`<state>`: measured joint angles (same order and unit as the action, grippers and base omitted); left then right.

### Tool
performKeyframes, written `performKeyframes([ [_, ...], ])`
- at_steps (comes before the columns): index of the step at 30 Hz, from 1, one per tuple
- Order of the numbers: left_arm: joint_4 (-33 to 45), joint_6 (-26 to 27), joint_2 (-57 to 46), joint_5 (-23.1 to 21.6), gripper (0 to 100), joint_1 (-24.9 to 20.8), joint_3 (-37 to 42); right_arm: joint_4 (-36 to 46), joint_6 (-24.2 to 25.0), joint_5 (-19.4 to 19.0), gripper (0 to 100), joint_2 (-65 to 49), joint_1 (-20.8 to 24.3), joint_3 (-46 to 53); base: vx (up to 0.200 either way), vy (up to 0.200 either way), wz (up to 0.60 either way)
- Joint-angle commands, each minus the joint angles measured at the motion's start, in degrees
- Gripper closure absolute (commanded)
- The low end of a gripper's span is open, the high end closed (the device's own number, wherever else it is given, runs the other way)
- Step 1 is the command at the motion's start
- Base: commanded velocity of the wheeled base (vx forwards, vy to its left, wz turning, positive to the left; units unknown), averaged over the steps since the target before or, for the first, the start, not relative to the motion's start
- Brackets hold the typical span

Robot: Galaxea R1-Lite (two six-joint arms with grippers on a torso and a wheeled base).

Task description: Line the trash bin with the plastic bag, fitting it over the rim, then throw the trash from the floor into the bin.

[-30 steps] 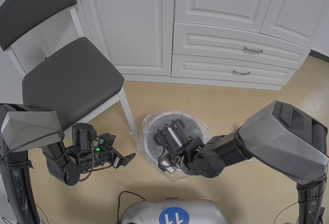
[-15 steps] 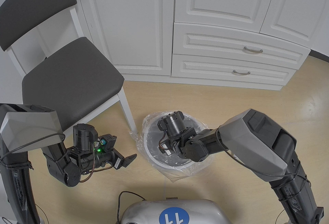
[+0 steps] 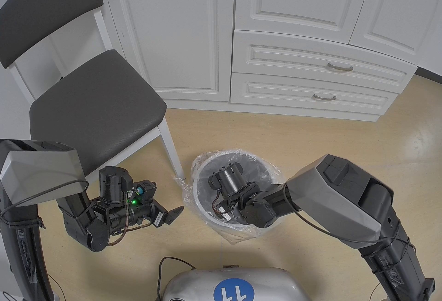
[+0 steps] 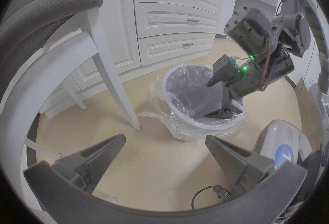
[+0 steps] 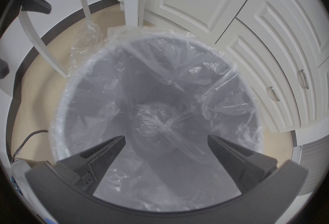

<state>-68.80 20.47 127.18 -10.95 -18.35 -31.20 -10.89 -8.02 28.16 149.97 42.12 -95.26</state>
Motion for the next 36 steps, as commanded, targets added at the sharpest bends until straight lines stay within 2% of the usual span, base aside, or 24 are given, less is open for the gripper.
performKeyframes([
  [1, 0.0, 0.0, -0.2, 0.0, 0, 0.0, 0.1, 0.3, -0.3, 0.4, 0, -6.0, 1.7, 5.2, 0.000, 0.000, 0.00],
  [16, 0.0, 0.0, -0.8, 0.0, 0, 0.0, 0.4, 0.5, -0.7, -0.4, 0, -13.7, 6.4, 17.1, 0.000, 0.000, 0.00],
  [22, 0.0, 0.0, -0.7, 0.0, 0, -0.4, 0.6, 0.3, -0.5, -0.4, 0, -11.8, 6.5, 16.6, 0.000, 0.000, 0.00],
  [36, 0.0, -0.1, -0.3, 0.0, 0, -0.4, 0.3, 0.0, -0.3, 0.2, 0, -4.4, 2.7, 9.8, 0.000, 0.000, 0.00],
])
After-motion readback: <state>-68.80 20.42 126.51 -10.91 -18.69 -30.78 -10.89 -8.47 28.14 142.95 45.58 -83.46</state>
